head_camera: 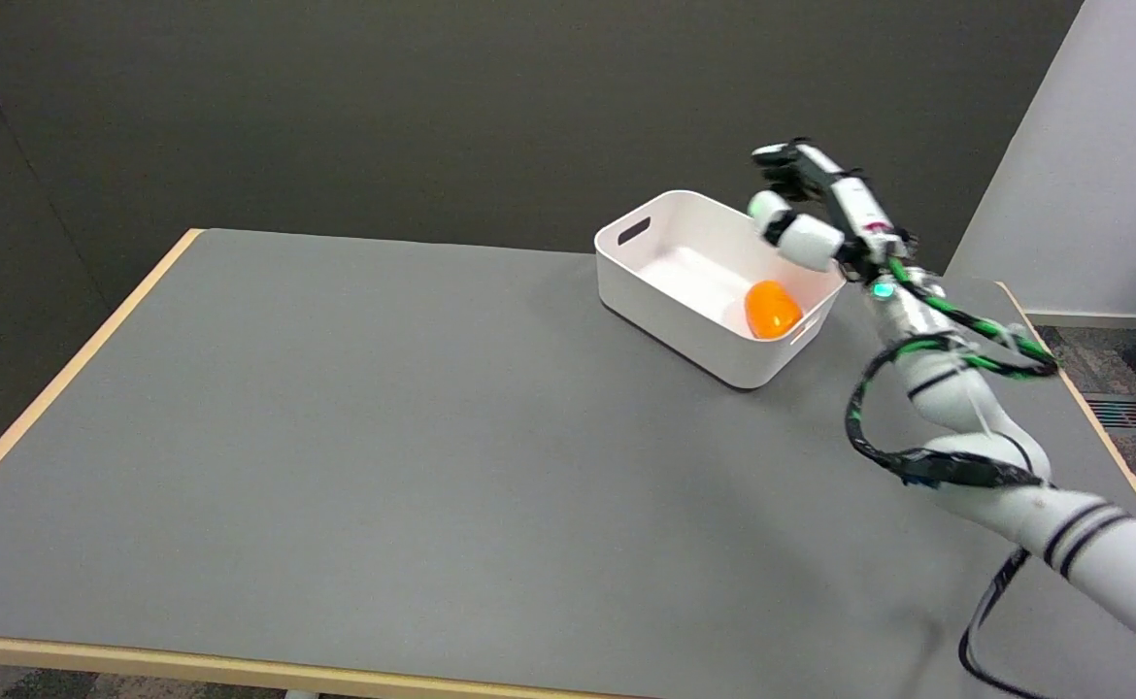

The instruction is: Place mango into white box.

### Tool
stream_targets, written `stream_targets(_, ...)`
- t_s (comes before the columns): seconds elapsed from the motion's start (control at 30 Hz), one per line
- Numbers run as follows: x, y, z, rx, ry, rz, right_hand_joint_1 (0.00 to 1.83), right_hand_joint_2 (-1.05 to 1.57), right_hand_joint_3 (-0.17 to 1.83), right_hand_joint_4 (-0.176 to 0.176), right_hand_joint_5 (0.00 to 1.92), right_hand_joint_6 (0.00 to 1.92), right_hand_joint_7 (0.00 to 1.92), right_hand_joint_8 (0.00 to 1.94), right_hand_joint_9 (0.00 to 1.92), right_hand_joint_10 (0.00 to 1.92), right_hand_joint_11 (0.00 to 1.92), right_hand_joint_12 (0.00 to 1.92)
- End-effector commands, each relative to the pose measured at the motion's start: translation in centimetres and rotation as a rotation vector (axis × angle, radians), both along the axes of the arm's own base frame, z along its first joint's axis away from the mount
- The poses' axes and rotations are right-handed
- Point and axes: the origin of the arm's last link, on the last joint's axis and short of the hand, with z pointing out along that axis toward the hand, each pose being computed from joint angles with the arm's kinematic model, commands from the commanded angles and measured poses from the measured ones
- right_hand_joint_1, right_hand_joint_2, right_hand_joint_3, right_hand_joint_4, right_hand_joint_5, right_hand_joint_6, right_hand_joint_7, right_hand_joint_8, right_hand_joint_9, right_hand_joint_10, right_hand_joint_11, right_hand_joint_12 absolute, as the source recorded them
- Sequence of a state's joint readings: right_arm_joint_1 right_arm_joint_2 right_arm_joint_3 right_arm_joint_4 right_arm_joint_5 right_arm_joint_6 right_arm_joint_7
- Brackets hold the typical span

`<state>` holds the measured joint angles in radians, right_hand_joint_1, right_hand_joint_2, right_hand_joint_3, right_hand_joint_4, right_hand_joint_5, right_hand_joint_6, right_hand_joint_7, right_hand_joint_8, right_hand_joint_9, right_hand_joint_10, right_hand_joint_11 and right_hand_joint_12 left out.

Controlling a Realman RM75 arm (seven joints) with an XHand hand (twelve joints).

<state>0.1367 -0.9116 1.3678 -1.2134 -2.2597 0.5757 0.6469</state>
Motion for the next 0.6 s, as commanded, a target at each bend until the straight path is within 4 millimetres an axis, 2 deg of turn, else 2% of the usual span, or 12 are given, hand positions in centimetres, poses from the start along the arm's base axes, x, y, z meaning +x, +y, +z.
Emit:
stream_targets(0.03,-3.1,15.7,5.7,-0.341,-0.572,0.117,0.36,0.72,1.03,0.099,0.28,0.63,0.35,0.46,0.31,0.69,0.13,1.08)
stream_targets(0.2,-5.8,19.1,5.1,-0.424,-0.610,0.094,0.32,0.71,1.04,0.122,0.28,0.60,0.34,0.44,0.29,0.68,0.13,1.08)
stream_targets(0.3,-6.8,20.2,4.5,-0.449,-0.608,0.089,0.32,0.73,0.98,0.131,0.29,0.60,0.35,0.43,0.30,0.67,0.13,1.10)
stream_targets(0.47,-7.9,20.8,3.2,-0.449,-0.604,0.071,0.33,0.75,0.93,0.133,0.29,0.60,0.36,0.42,0.30,0.68,0.13,1.12)
stream_targets(0.6,-8.0,20.9,2.8,-0.440,-0.601,0.068,0.33,0.75,0.93,0.135,0.29,0.61,0.36,0.42,0.31,0.68,0.13,1.13)
